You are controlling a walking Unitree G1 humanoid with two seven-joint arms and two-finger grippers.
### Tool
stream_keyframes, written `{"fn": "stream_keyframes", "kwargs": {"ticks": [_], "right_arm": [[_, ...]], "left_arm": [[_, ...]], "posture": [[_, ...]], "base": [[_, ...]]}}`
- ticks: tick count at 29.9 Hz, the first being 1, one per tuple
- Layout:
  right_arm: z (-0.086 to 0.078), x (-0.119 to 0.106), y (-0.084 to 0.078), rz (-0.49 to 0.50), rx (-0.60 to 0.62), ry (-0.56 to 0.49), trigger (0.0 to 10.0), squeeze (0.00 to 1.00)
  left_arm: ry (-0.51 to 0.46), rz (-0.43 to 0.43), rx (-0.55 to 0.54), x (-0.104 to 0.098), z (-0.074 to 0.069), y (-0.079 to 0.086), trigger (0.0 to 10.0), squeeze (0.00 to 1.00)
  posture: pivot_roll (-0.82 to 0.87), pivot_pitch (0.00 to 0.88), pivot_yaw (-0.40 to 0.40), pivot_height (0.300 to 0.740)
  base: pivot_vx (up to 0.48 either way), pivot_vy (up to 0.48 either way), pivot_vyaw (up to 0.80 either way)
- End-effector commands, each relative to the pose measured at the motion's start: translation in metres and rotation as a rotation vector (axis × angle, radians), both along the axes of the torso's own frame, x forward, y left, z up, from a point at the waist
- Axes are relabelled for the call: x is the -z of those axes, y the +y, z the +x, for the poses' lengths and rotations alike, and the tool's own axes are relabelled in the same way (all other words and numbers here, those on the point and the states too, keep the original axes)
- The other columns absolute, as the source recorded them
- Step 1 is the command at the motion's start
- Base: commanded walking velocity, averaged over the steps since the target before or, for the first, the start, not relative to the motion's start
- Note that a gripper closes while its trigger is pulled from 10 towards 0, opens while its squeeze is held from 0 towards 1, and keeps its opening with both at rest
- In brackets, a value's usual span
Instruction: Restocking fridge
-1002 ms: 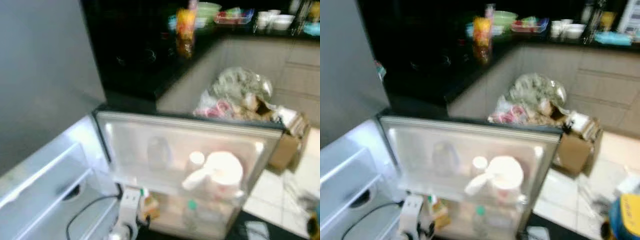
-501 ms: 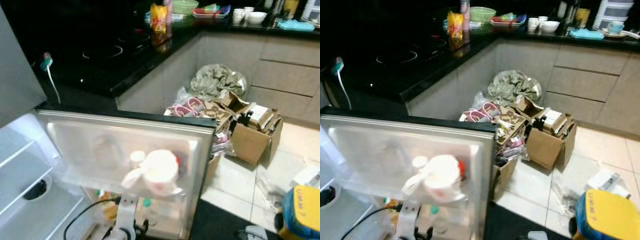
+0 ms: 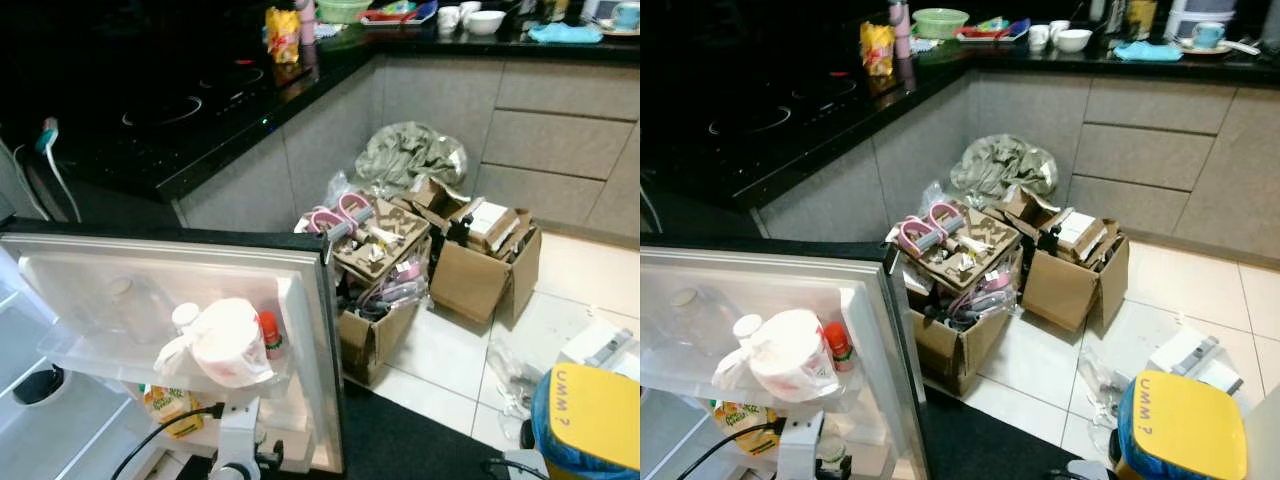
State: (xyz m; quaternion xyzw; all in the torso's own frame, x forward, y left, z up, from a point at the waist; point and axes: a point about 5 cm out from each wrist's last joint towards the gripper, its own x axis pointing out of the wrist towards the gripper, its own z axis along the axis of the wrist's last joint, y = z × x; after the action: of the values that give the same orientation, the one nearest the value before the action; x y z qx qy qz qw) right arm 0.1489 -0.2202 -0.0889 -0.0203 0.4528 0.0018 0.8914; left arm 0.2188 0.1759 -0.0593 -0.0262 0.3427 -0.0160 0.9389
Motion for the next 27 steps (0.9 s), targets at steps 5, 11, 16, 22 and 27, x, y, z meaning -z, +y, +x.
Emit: {"fn": "stream_keyframes", "kwargs": {"ticks": [5,11,16,22,27], "right_arm": [[0.017,-0.007,0.010,0.033,-0.056,-0.068,10.0,0.00],[0.022,-0.009,0.023,0.046,-0.162,-0.091,10.0,0.00],[0.020,-0.008,0.025,0.054,-0.179,-0.092,10.0,0.00],[0.019,-0.009,0.025,0.058,-0.181,-0.095,10.0,0.00],[0.017,-0.008,0.020,0.050,-0.179,-0.083,10.0,0.00]], "left_arm": [[0.015,0.034,-0.096,0.002,-0.007,0.023,10.0,0.00],[0.021,0.019,-0.063,0.003,-0.010,0.021,10.0,0.00],[0.026,0.010,-0.068,0.004,-0.010,0.020,10.0,0.00],[0.029,-0.009,-0.076,0.005,-0.013,0.020,10.0,0.00],[0.020,-0.005,-0.062,0.005,-0.014,0.019,10.0,0.00]], "posture": [[-0.11,0.055,0.078,0.726],[-0.11,0.049,0.077,0.726],[-0.11,0.052,0.077,0.726],[-0.11,0.060,0.077,0.726],[-0.10,0.068,0.070,0.726]], "base": [[0.000,0.000,0.00],[0.000,0.000,0.67],[0.000,0.000,0.80],[0.000,0.000,0.80],[0.000,0.000,0.80]]}}
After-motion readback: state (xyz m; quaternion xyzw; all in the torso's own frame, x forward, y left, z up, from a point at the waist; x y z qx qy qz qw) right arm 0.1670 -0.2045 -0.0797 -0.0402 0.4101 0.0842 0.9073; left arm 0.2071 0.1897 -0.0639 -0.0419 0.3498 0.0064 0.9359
